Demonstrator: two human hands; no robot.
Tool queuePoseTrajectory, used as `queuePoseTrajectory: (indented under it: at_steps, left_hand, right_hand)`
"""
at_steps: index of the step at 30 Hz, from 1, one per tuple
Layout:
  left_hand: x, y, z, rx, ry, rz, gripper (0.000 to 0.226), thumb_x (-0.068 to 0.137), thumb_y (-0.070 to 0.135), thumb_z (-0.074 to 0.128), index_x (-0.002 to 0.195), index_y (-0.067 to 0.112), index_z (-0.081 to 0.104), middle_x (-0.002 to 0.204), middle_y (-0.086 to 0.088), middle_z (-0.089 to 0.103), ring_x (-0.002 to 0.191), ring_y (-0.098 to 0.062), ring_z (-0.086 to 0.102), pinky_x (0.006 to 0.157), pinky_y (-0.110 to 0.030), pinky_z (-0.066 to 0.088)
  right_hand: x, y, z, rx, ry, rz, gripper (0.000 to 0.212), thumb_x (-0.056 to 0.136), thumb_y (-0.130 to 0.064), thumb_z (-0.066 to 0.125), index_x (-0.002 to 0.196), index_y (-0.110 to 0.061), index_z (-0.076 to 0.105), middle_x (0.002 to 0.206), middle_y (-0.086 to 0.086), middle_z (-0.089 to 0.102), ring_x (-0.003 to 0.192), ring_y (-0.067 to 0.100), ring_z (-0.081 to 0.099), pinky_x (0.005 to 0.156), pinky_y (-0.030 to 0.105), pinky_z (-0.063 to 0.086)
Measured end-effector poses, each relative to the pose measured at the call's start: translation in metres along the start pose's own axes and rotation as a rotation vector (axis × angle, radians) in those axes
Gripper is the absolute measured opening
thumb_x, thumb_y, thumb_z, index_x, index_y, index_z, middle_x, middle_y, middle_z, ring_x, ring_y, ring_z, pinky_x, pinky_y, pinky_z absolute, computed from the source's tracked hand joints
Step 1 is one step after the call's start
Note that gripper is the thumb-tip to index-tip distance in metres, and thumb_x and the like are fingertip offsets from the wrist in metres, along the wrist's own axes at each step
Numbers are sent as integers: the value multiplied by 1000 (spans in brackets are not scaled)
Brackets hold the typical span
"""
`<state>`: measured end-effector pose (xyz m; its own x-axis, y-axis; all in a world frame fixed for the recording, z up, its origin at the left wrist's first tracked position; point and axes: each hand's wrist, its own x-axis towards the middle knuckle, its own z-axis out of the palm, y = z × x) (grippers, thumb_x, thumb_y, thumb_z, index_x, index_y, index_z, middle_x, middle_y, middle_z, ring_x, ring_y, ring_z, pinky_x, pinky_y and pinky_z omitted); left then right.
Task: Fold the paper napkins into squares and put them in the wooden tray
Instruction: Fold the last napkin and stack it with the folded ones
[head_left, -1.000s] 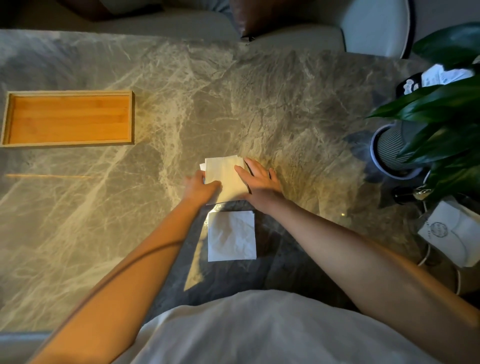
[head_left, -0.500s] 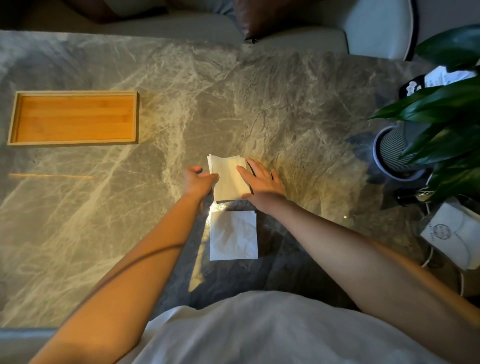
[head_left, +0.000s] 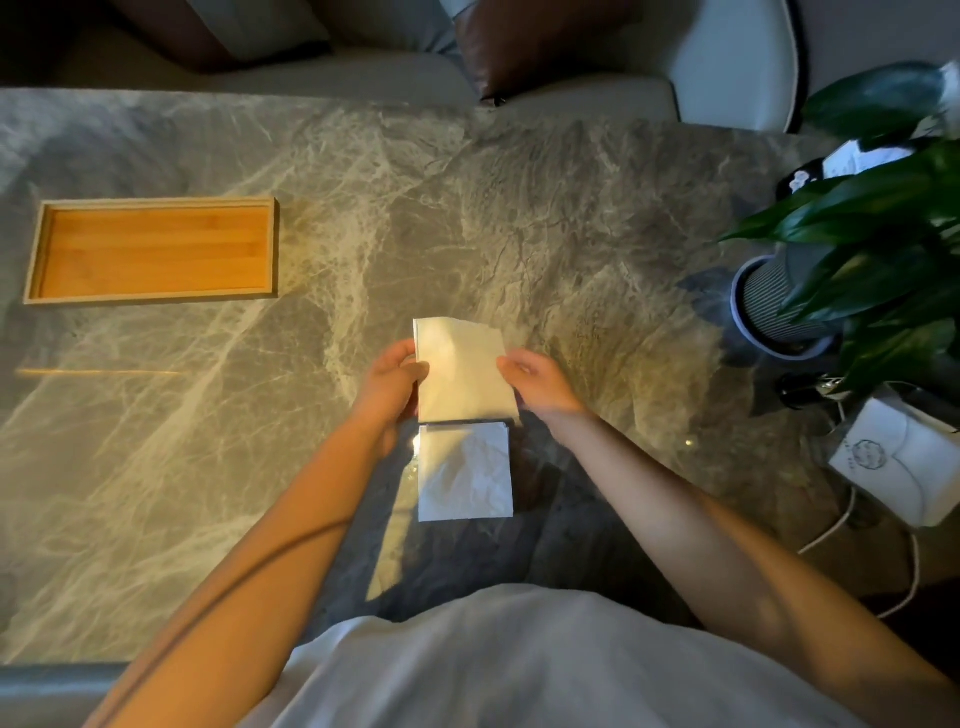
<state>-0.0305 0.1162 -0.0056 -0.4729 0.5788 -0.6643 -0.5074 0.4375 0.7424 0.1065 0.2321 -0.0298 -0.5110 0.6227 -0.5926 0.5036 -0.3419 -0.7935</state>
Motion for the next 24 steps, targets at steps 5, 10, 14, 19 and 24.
queuePoseTrajectory:
  at_steps: [5,10,14,19,24]
  left_hand:
    - [-22,-29,-15,30,-93,-88,32,91,-1,37,96,18,63,50,9,62,41,-2,53,39,-15,44]
    - [-44,-64,-23,110,-85,-167,34,90,-4,36,99,16,62,71,-1,68,59,-10,62,49,-20,49]
    - [-52,-71,-20,224,-66,-143,37,88,-3,37,108,18,60,85,-6,65,67,-12,62,56,-22,50]
    - [-56,-67,-13,315,0,-72,39,85,-6,36,112,15,54,107,-15,62,101,-33,60,92,-50,50]
    - [-61,-69,-7,346,42,-38,41,85,-7,37,122,6,49,113,-19,60,107,-35,58,94,-50,49]
  right_hand:
    - [-39,20,-7,195,-101,207,18,99,-23,50,102,-15,65,70,-6,69,61,4,66,60,20,58]
    - [-68,39,-2,147,-116,301,16,99,-23,49,105,-18,63,88,-3,70,77,10,68,78,30,56]
    - [-76,43,1,132,-92,318,17,99,-19,47,95,-24,62,91,-3,69,82,11,67,78,33,57]
    - [-77,40,2,114,-45,302,18,100,-22,44,109,-19,59,93,0,66,82,11,65,72,29,56]
    - [-77,39,3,89,-29,274,19,100,-23,42,108,-21,59,94,-3,65,84,10,64,77,29,55]
